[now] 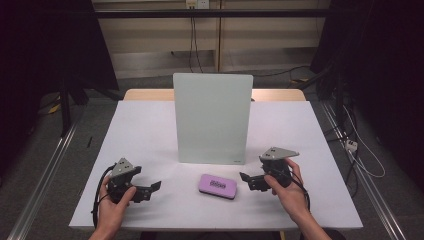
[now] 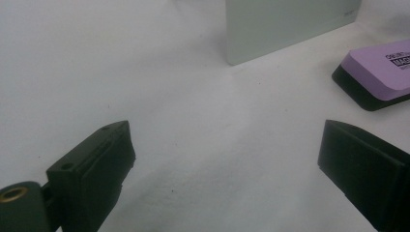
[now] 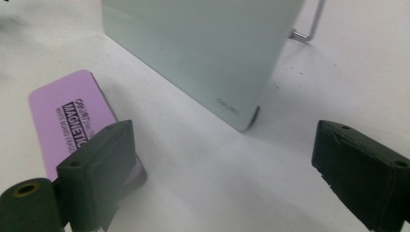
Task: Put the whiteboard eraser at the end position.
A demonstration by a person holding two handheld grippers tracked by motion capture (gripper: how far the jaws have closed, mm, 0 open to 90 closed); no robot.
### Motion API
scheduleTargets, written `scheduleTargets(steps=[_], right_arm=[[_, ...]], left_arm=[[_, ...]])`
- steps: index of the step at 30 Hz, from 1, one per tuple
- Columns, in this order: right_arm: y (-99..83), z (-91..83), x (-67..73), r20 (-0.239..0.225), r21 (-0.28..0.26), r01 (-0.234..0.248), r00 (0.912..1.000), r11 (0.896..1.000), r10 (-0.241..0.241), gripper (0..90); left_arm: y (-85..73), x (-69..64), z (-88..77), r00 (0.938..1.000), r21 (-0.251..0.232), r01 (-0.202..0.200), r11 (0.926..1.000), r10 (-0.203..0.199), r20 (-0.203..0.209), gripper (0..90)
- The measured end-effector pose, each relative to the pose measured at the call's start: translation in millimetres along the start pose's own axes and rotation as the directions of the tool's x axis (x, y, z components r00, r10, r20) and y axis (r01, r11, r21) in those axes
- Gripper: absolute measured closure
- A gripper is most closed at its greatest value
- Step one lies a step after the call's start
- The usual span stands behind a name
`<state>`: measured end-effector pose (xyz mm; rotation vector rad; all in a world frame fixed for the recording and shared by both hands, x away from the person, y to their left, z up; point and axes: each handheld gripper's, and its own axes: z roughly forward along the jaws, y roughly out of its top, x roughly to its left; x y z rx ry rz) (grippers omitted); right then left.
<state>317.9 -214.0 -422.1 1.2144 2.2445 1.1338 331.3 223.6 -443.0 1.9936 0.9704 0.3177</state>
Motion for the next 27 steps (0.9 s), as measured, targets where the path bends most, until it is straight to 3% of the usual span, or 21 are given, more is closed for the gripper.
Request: scheduleTargets(steps=[3,16,21,27], right_arm=[[-4.5,-4.4,-6.3,0.018,-0.011,-0.017,0.9997,1.000,0.018,8.3],[-39.5,-23.7,-23.3,0.088,-0.058,-0.090,0.9916,0.994,0.095,8.9],[-48.2,-30.2,-23.5,0.120,-0.095,-0.102,0.9864,0.990,0.113,8.8],[-50.4,-29.0,-20.1,0.113,-0.087,-0.105,0.9870,0.991,0.114,8.6]], left_arm=[[0.9,-0.3,-1.8,0.9999,0.001,-0.012,0.9999,0.012,-0.010,5.4],[-0.7,-3.6,1.6,0.9993,0.004,0.011,0.9999,-0.010,-0.036,5.6],[0.0,-4.2,0.6,0.9990,-0.003,0.019,0.9998,-0.019,-0.039,5.6],[-0.1,-1.5,-2.4,0.9992,-0.013,0.022,0.9997,-0.022,-0.033,5.6]])
